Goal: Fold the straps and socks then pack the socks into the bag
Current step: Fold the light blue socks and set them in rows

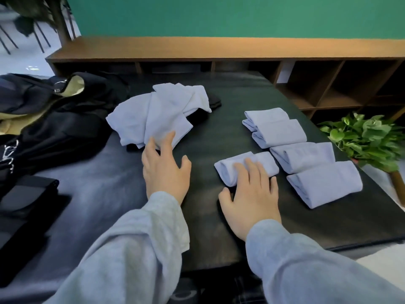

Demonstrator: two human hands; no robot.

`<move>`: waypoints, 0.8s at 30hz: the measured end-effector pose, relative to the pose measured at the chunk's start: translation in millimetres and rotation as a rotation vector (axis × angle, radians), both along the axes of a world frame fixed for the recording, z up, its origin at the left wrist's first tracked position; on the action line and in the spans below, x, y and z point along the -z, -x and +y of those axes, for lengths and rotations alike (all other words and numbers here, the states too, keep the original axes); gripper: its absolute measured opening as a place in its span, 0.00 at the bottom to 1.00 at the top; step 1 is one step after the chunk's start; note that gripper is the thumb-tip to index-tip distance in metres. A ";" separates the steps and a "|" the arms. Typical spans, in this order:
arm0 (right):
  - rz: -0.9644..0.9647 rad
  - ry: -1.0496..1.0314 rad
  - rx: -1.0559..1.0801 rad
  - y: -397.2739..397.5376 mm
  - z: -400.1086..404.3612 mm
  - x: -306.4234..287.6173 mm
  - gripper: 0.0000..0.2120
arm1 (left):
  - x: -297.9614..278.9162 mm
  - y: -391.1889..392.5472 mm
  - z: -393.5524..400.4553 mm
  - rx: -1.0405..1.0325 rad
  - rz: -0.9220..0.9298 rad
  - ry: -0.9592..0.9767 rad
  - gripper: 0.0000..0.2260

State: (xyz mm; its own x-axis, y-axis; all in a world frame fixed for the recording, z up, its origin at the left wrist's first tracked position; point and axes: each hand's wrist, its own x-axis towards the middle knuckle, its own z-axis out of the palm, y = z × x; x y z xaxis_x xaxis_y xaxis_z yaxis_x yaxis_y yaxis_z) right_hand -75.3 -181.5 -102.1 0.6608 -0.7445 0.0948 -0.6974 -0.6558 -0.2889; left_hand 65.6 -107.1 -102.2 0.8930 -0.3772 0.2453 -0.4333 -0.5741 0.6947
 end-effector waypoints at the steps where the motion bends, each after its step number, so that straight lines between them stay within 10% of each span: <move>1: -0.014 0.001 0.000 -1.4 -0.8 -0.2 0.25 | 0.7 -3.4 -2.2 -0.024 -0.006 -0.025 0.25; 11: -0.084 -0.040 0.006 -7.9 -6.9 -1.5 0.23 | 1.2 -12.3 -9.9 -0.140 0.045 -0.222 0.19; 24: -0.122 -0.043 0.018 -6.8 -6.2 -2.4 0.22 | -4.7 0.5 4.3 -0.113 0.054 0.224 0.18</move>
